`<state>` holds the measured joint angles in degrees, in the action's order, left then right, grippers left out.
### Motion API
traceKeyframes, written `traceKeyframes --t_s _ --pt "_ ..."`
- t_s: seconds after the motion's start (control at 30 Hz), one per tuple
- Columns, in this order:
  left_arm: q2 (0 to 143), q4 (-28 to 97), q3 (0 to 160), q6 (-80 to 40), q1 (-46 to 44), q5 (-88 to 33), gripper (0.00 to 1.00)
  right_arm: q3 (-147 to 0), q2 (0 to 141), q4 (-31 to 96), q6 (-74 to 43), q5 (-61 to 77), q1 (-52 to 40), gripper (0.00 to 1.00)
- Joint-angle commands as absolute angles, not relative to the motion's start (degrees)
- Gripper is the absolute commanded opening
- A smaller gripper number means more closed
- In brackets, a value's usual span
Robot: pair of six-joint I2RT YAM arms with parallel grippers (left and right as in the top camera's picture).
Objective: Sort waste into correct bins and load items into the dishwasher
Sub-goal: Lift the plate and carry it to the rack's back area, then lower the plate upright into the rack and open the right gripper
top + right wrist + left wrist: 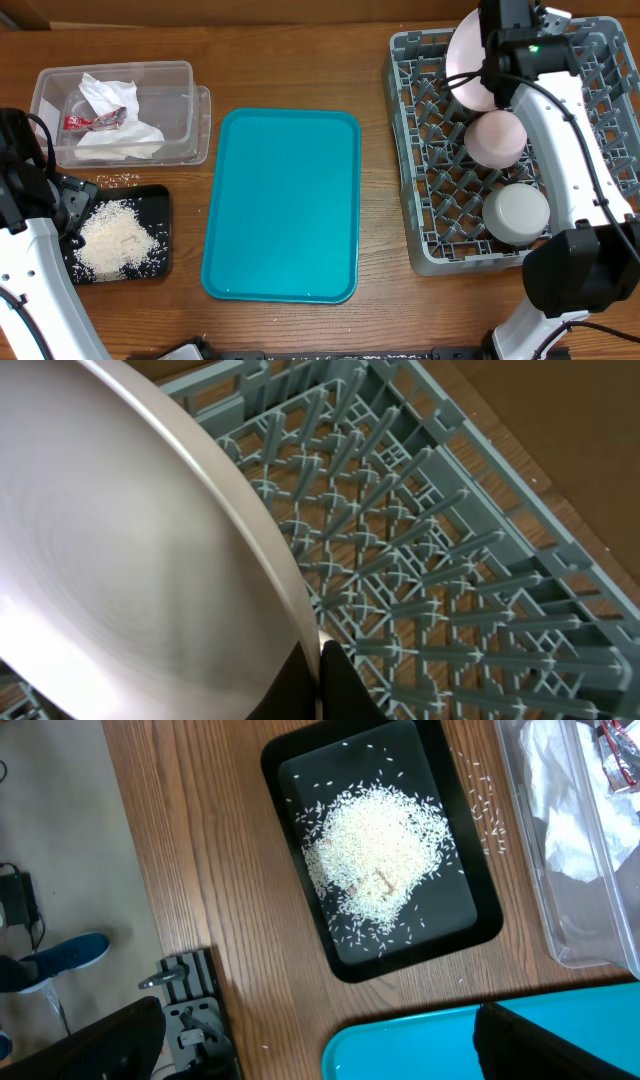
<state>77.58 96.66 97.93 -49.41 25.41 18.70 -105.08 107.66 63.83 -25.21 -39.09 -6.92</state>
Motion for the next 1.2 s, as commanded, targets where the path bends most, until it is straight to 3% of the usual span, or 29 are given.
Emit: traceKeyframes --t_s 0.0,0.57,0.63,0.7,0.73,0.8,1.17 --pt "77.6 96.8 98.4 -50.2 25.7 19.5 1.0 -102.5 107.5 61.6 -25.5 -41.5 -8.1 0.04" --pt "77.6 96.8 98.4 -50.2 25.7 19.5 1.0 -100.4 107.2 62.0 -25.7 -41.9 -14.6 0.04" --pt "77.6 96.8 98.4 -50.2 25.7 19.5 1.0 -102.2 107.1 63.5 -25.7 -42.0 -16.8 0.1" --pt "77.6 96.8 98.4 -50.2 25.7 19.5 1.0 -104.1 107.0 65.1 -25.7 -41.9 -18.5 0.43" --pt "77.6 96.8 98.4 -50.2 25.7 19.5 1.0 -106.4 107.0 67.3 -25.7 -41.5 -19.8 0.7" --pt "77.6 96.8 98.4 -50.2 25.7 19.5 1.0 -109.3 107.0 70.1 -25.7 -39.1 -20.6 0.97" --pt "77.6 96.8 98.4 -50.2 25.7 19.5 1.0 -124.7 99.4 85.8 -31.8 -22.7 -20.6 1.0"
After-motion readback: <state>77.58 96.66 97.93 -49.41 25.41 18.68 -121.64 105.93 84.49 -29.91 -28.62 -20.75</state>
